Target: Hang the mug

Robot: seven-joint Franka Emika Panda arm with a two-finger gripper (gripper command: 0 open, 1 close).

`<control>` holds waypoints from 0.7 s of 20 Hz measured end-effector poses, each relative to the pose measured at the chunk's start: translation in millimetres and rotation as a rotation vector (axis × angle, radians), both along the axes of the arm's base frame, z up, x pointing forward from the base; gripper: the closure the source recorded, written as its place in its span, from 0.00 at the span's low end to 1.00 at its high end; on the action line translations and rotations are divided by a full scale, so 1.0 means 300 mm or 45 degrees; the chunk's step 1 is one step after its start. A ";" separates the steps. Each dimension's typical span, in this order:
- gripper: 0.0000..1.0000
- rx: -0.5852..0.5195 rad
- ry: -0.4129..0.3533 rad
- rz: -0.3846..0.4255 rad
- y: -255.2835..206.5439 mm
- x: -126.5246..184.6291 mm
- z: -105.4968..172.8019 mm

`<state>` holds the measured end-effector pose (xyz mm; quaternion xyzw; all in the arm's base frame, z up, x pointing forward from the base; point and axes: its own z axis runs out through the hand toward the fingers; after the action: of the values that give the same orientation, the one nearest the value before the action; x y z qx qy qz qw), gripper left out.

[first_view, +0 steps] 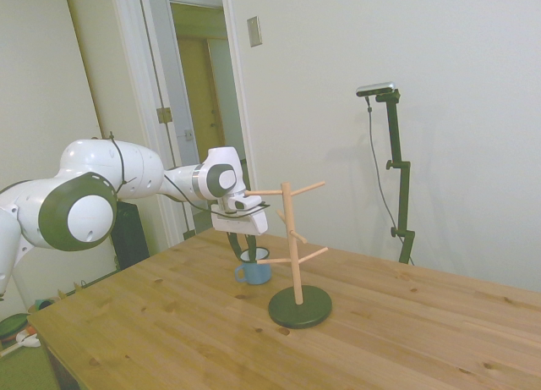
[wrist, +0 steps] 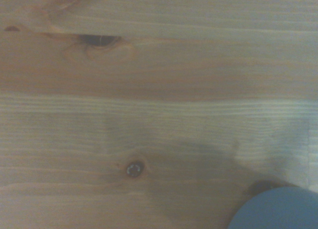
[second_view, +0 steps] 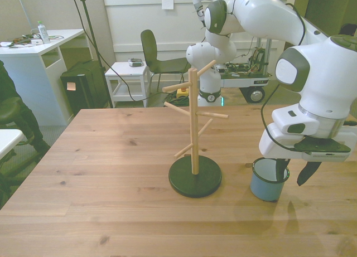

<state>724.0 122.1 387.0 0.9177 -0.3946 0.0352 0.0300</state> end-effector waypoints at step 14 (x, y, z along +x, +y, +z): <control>1.00 -0.024 0.006 0.022 0.000 -0.002 -0.004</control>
<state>723.4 122.2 385.9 0.9208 -0.3863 0.0369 0.0393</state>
